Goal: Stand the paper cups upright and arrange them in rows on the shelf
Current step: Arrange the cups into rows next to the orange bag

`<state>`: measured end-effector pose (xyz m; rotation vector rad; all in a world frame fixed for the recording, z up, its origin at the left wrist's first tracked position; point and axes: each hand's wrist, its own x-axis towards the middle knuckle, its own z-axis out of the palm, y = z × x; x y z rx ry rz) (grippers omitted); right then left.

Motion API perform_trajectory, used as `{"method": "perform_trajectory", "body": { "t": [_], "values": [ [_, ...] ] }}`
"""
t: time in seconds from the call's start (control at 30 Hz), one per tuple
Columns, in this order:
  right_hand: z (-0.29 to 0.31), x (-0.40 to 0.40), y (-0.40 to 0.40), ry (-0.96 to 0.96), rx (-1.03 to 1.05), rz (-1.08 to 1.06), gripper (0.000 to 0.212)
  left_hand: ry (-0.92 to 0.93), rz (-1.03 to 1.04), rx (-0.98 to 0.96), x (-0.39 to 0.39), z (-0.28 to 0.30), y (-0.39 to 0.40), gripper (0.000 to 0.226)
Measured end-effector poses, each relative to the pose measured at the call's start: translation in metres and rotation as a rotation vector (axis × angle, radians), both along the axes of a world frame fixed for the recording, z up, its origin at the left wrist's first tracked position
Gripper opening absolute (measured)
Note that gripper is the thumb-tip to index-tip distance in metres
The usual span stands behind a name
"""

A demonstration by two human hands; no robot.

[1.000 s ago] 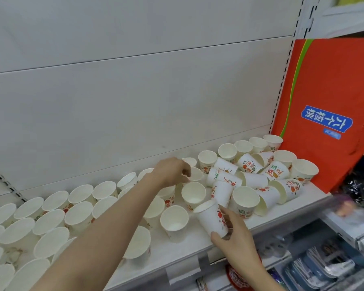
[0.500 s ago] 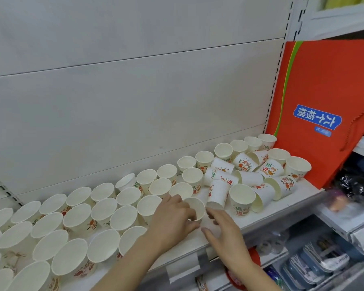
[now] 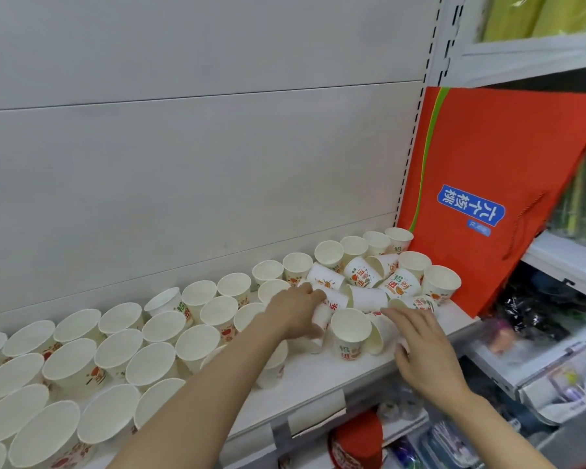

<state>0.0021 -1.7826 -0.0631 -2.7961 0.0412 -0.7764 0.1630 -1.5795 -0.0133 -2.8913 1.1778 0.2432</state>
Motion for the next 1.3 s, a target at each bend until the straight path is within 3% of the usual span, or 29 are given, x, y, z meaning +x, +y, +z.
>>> {"method": "perform_trajectory", "body": {
  "t": [0.07, 0.13, 0.2, 0.27, 0.33, 0.4, 0.5, 0.63, 0.8, 0.9, 1.0, 1.1, 1.2, 1.3],
  "values": [
    [-0.001, 0.004, -0.014, 0.117, -0.073, 0.070, 0.078, 0.003, 0.035, -0.037, 0.000, 0.006, 0.003, 0.059],
    [-0.002, 0.012, -0.020, 0.194, -0.121, 0.123, 0.090, -0.023, 0.080, -0.079, -0.003, 0.015, 0.009, 0.035],
    [-0.003, 0.023, -0.023, 0.212, -0.148, 0.154, 0.093, -0.085, 0.142, -0.116, -0.012, 0.021, 0.018, 0.012],
    [-0.006, 0.032, -0.026, 0.201, -0.160, 0.168, 0.092, -0.139, 0.184, -0.095, -0.022, 0.019, 0.027, 0.004],
    [-0.008, 0.039, -0.027, 0.198, -0.166, 0.189, 0.091, -0.151, 0.217, -0.075, -0.033, 0.016, 0.032, 0.011],
    [-0.011, 0.043, -0.027, 0.203, -0.174, 0.213, 0.088, -0.191, 0.215, -0.128, -0.042, 0.015, 0.029, 0.035],
    [-0.013, 0.048, -0.025, 0.217, -0.179, 0.244, 0.083, -0.215, 0.036, -0.336, -0.059, 0.012, 0.011, 0.059],
    [-0.012, 0.051, -0.023, 0.161, -0.145, 0.274, 0.073, -0.385, -0.239, -0.238, -0.075, -0.009, -0.008, 0.024],
    [-0.008, 0.048, -0.007, 0.079, 0.101, 0.215, 0.066, -0.429, -0.135, -0.171, -0.074, -0.010, 0.024, 0.015],
    [-0.011, 0.046, 0.017, 0.079, 0.365, 0.158, 0.079, -0.348, -0.069, -0.174, -0.076, -0.007, 0.035, 0.014],
    [-0.023, 0.046, 0.033, 0.127, 0.383, 0.156, 0.084, -0.200, 0.032, -0.138, -0.078, -0.002, 0.036, 0.033],
    [-0.021, 0.044, 0.034, 0.156, 0.412, 0.155, 0.087, -0.100, 0.114, -0.294, -0.078, 0.007, 0.037, 0.051],
    [-0.006, 0.035, 0.023, 0.105, 0.409, 0.149, 0.080, -0.134, 0.235, -0.500, -0.059, 0.022, 0.030, 0.041],
    [0.006, 0.027, -0.010, -0.046, 0.278, 0.077, 0.056, -0.218, 0.398, -0.390, -0.014, 0.031, 0.008, 0.027]
  ]
}}
